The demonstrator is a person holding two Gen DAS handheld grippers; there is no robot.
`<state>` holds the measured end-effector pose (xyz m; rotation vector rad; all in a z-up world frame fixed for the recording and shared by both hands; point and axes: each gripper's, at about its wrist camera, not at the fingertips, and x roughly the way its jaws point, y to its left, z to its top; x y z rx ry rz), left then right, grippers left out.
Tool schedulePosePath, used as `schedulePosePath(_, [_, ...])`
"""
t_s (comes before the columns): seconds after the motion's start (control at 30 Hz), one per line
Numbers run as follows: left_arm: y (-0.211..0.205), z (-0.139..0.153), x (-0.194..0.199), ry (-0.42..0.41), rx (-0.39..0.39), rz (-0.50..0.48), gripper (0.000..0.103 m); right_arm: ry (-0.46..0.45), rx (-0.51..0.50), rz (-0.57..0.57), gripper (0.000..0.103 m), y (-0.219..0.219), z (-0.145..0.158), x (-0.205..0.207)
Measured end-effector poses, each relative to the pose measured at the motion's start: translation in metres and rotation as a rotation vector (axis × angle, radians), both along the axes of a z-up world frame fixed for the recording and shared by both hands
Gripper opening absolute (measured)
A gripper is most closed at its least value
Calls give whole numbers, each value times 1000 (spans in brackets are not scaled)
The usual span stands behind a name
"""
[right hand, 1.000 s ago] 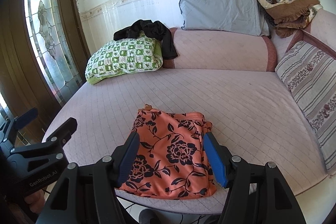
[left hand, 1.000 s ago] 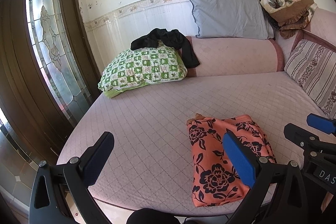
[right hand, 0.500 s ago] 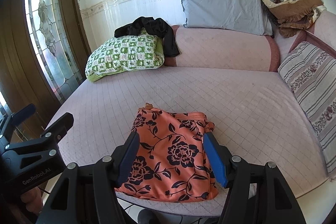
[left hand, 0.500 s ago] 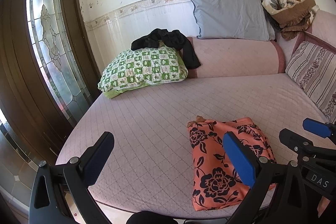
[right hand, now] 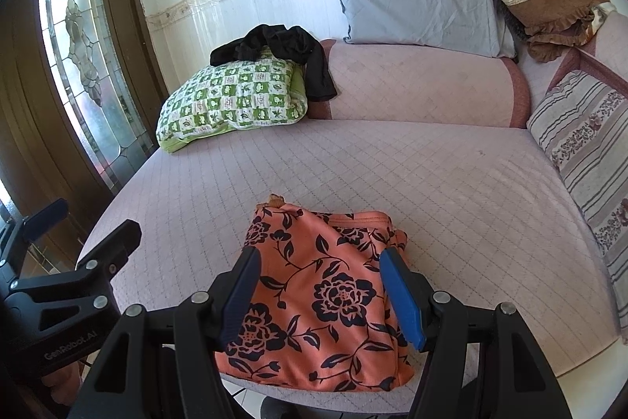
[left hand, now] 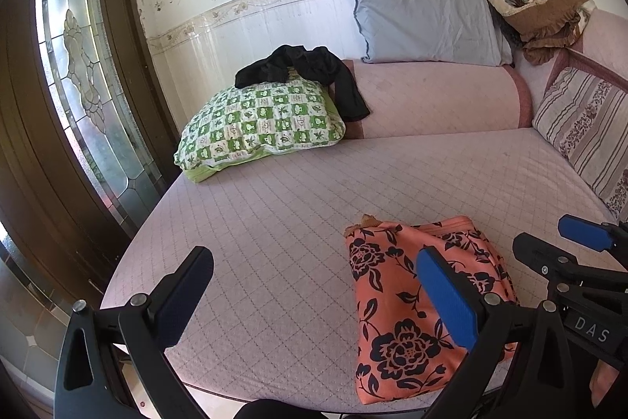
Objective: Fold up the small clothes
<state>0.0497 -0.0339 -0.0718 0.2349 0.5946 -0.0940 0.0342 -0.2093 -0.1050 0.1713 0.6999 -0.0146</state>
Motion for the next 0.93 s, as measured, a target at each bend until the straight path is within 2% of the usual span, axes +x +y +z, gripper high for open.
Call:
schedulePosePath(0.23, [-8,-1,7,10,5,-20,103,9,17,-17,67,-9,-2,7])
schedulePosePath(0.7, [-12,-2,-2,4,-11,-63,103,0,1,-50,67,-8,-2,-4])
schedulePosePath(0.83, [-7,-6,5,6,-46,-74,103,9,2,-35,67,-8,-8,3])
schedulePosePath(0.93, [8,-13,35,53,-105,-50,103,14,4,-46,67,-23,-18,18])
